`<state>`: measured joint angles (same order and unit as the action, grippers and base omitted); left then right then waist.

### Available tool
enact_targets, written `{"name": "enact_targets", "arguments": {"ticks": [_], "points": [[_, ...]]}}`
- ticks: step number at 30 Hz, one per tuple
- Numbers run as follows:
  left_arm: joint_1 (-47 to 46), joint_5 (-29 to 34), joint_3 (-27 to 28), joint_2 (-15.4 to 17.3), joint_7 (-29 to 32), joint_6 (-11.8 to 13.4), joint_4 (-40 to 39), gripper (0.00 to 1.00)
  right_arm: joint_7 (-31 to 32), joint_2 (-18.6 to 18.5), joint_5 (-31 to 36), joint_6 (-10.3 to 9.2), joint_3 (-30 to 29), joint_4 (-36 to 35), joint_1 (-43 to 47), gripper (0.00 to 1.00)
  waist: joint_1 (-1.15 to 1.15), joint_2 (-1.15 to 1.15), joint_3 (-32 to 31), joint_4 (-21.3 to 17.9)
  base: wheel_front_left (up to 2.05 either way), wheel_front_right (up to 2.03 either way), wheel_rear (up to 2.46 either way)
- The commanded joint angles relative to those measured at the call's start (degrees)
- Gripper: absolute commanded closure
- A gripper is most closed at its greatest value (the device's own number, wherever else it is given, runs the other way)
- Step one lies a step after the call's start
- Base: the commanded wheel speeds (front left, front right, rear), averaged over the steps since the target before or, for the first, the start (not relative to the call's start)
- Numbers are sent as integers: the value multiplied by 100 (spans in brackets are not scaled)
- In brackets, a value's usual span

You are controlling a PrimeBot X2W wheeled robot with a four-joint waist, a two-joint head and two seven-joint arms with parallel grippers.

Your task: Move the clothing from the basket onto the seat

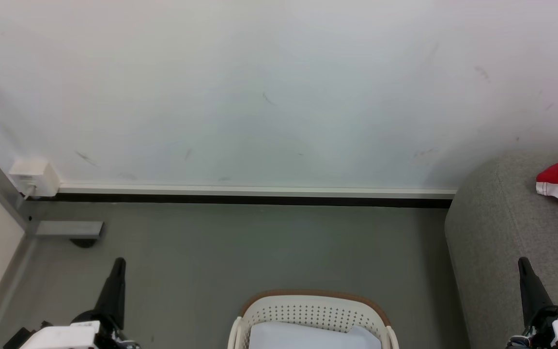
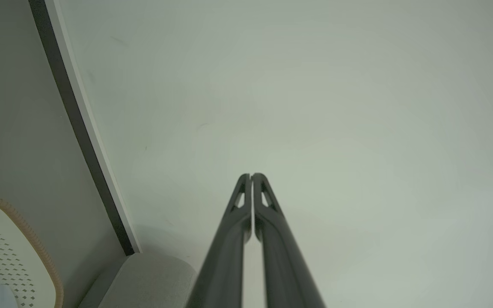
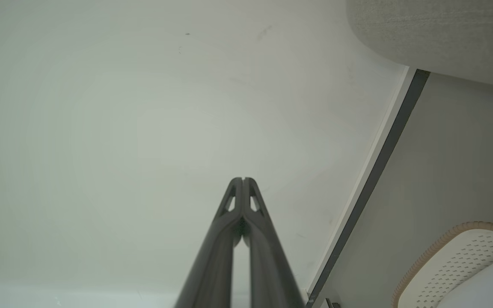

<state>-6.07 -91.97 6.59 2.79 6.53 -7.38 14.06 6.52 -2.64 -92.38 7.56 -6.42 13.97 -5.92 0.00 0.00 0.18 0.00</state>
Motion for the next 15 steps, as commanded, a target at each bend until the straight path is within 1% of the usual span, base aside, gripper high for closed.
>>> {"name": "enact_targets", "arguments": {"ticks": [1,15], "points": [[-47,-80,9,10,21,-32,4,100,21,-44,-8,-14,-20,17,-74,100,0,0,0,0,0,0,0],[-47,-80,8,10,21,-32,4,100,21,-45,-8,-14,-20,17,-74,100,0,0,0,0,0,0,0]]}}
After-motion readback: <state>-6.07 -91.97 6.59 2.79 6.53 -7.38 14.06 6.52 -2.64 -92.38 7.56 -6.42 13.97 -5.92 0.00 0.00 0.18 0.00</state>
